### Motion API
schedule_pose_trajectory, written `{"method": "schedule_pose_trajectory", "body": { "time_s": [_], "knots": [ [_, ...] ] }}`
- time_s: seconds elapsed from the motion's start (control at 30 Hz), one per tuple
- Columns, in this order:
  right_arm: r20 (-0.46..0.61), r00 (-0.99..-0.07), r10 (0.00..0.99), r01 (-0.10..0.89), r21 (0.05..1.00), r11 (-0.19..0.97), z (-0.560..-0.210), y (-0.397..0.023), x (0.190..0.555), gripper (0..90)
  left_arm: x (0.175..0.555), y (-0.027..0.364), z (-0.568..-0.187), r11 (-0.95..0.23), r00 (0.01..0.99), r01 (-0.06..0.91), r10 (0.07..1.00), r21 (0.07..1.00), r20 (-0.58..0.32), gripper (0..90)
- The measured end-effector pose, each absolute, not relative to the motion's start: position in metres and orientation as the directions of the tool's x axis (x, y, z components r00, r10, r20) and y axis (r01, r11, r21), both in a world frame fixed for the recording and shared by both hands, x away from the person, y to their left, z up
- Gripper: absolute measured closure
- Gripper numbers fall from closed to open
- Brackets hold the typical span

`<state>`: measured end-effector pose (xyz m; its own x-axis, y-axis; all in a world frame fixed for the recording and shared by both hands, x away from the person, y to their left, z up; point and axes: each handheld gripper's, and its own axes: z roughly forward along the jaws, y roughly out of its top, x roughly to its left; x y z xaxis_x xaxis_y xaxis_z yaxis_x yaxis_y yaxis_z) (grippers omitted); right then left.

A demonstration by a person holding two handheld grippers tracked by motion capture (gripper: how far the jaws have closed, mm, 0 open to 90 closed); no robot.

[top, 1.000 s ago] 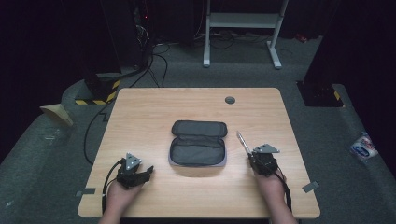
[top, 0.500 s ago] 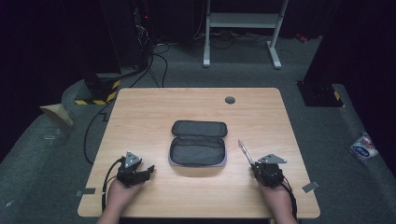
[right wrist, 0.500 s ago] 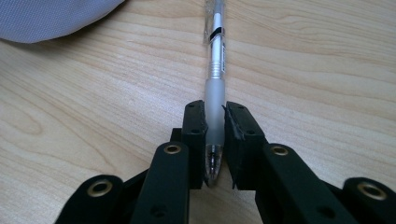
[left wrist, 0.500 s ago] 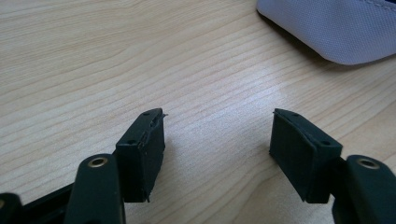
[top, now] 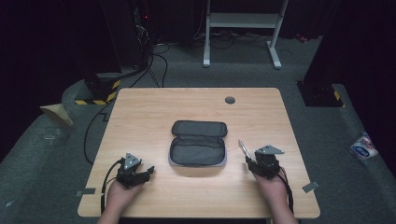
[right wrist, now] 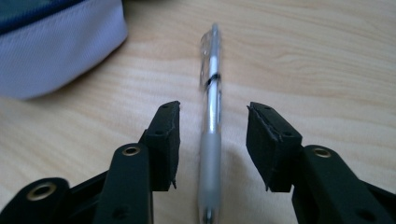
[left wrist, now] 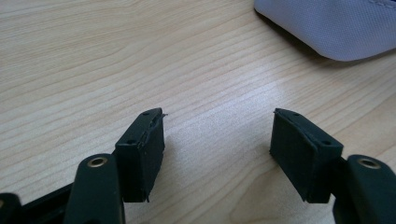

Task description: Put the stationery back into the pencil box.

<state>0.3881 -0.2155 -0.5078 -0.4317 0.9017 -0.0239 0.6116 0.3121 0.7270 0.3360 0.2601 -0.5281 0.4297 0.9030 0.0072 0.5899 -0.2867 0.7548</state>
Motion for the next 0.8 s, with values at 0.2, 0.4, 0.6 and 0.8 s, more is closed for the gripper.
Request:
{"method": "schedule_pose_trajectory", "body": {
  "time_s": [0.2,0.4,0.6,0.8],
  "knots": [
    [-0.050,-0.431,0.901,0.624,0.704,0.338,-0.5135,-0.2108,0.3943,50.8,0.3327,0.2601,-0.5283,-0.278,0.419,0.591,0.908,0.757,0.007,34.9],
    [-0.048,-0.427,0.903,0.643,0.687,0.340,-0.5147,-0.2063,0.3969,54.4,0.3319,0.2602,-0.5283,-0.279,0.419,0.590,0.908,0.758,0.009,34.8],
    [-0.019,-0.425,0.905,0.656,0.682,0.323,-0.5146,-0.2065,0.3985,61.4,0.3313,0.2602,-0.5283,-0.279,0.419,0.591,0.908,0.757,0.008,34.8],
    [-0.022,-0.433,0.901,0.650,0.685,0.329,-0.5147,-0.2087,0.3984,67.1,0.3313,0.2603,-0.5283,-0.279,0.419,0.591,0.908,0.757,0.007,34.7]
  ]
}}
